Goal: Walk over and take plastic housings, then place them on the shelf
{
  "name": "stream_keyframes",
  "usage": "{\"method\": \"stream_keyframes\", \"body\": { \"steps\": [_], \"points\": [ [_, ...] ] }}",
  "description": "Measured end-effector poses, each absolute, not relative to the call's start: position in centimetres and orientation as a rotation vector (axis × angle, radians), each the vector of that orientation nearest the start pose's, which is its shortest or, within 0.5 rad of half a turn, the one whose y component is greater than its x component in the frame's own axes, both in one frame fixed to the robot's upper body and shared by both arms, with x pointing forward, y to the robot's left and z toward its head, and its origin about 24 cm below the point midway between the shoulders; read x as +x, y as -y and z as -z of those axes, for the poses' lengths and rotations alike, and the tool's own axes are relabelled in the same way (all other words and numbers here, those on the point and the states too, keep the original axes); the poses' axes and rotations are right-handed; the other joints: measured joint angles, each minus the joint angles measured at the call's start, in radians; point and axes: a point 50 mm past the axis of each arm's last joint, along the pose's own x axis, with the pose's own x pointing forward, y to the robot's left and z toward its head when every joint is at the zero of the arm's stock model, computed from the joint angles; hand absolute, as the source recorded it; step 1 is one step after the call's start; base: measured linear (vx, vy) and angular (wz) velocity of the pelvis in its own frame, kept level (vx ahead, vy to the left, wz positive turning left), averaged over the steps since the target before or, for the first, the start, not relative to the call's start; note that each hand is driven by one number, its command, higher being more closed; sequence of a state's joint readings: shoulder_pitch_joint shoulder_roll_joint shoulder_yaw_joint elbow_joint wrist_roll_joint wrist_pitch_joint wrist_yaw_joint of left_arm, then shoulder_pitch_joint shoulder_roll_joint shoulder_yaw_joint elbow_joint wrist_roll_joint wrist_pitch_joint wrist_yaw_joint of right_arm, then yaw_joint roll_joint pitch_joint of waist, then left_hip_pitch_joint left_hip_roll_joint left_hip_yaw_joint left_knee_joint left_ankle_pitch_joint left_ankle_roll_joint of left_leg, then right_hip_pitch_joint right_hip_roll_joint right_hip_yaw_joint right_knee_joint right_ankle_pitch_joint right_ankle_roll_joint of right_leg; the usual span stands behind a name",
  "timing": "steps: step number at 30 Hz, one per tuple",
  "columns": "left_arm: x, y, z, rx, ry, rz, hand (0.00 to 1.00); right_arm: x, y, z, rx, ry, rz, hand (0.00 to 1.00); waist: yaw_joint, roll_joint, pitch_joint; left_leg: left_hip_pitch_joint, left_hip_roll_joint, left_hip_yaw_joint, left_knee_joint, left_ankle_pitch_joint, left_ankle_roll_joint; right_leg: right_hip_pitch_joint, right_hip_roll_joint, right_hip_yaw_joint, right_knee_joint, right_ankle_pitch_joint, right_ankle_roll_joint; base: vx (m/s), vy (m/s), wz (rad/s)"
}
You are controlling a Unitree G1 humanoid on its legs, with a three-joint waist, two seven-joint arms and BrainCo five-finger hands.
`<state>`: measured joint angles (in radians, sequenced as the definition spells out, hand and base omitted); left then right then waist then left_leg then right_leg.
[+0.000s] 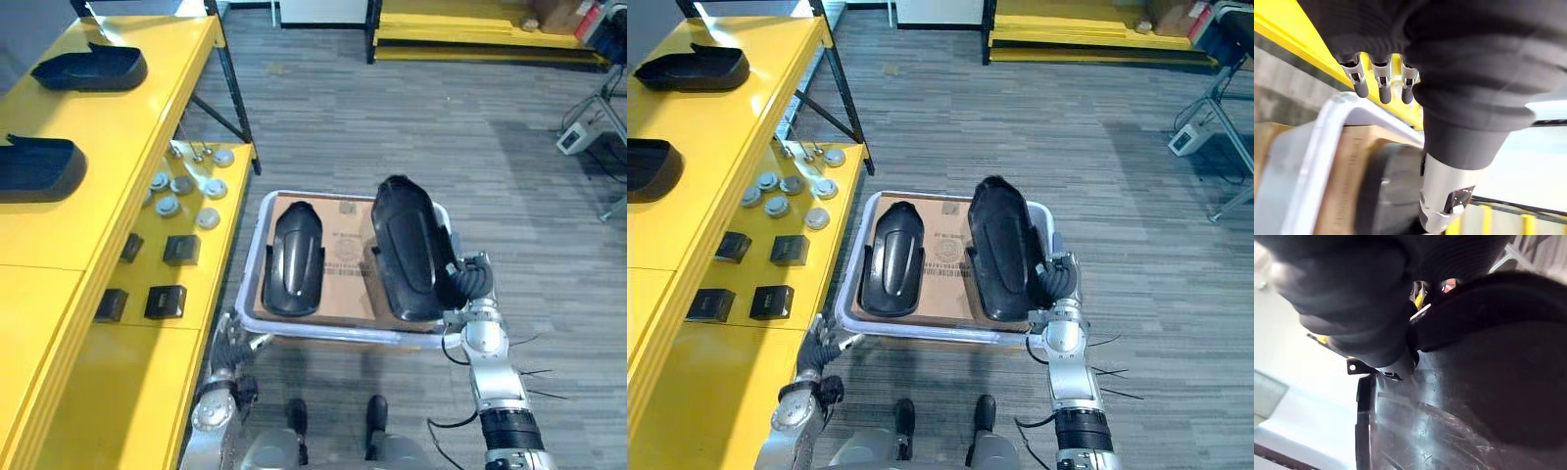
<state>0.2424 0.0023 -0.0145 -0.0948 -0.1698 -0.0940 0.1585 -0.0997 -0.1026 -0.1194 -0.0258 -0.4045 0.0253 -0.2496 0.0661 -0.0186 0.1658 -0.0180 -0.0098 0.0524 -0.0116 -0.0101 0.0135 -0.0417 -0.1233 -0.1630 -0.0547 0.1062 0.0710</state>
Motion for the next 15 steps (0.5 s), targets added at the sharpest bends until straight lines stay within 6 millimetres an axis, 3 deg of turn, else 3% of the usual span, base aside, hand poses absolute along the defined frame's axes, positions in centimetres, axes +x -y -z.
{"method": "stream_keyframes", "body": {
  "steps": [3, 6, 7, 15],
  "points": [
    [21.3, -15.2, -4.8, -0.22, 0.072, -0.161, 0.0, 26.7, 18.4, -9.6, -0.47, 0.24, 0.336, 1.0, 0.0, 0.0, -0.025, 0.018, -0.006, -0.011, -0.01, 0.004, 0.005, 0.019, -0.006, -0.01, -0.002, 0.0, 0.0, 0.04, 0.029, 0.11],
    [22.2, -13.4, -6.1, -0.261, 0.126, -0.086, 0.0, 26.6, 16.5, -10.8, -0.447, 0.31, 0.285, 1.0, 0.0, -0.005, -0.054, 0.02, -0.008, -0.014, -0.013, 0.004, 0.005, 0.021, -0.009, -0.016, -0.002, 0.0, 0.0, 0.01, 0.011, 0.06],
    [22.6, -12.5, -6.7, -0.277, 0.142, -0.058, 0.0, 26.5, 15.0, -11.2, -0.433, 0.347, 0.234, 1.0, -0.001, -0.007, -0.059, 0.028, -0.008, -0.014, -0.015, 0.004, 0.006, 0.029, -0.009, -0.016, -0.002, 0.0, 0.0, 0.0, 0.0, 0.0],
    [24.0, -10.0, -7.9, -0.286, 0.165, 0.009, 0.0, 25.5, 9.7, -12.5, -0.37, 0.46, 0.031, 1.0, -0.011, -0.012, -0.073, 0.068, -0.01, 0.006, -0.06, 0.013, 0.0, 0.035, -0.012, -0.001, 0.013, -0.017, 0.012, -0.04, -0.005, -0.05]
  ]
}}
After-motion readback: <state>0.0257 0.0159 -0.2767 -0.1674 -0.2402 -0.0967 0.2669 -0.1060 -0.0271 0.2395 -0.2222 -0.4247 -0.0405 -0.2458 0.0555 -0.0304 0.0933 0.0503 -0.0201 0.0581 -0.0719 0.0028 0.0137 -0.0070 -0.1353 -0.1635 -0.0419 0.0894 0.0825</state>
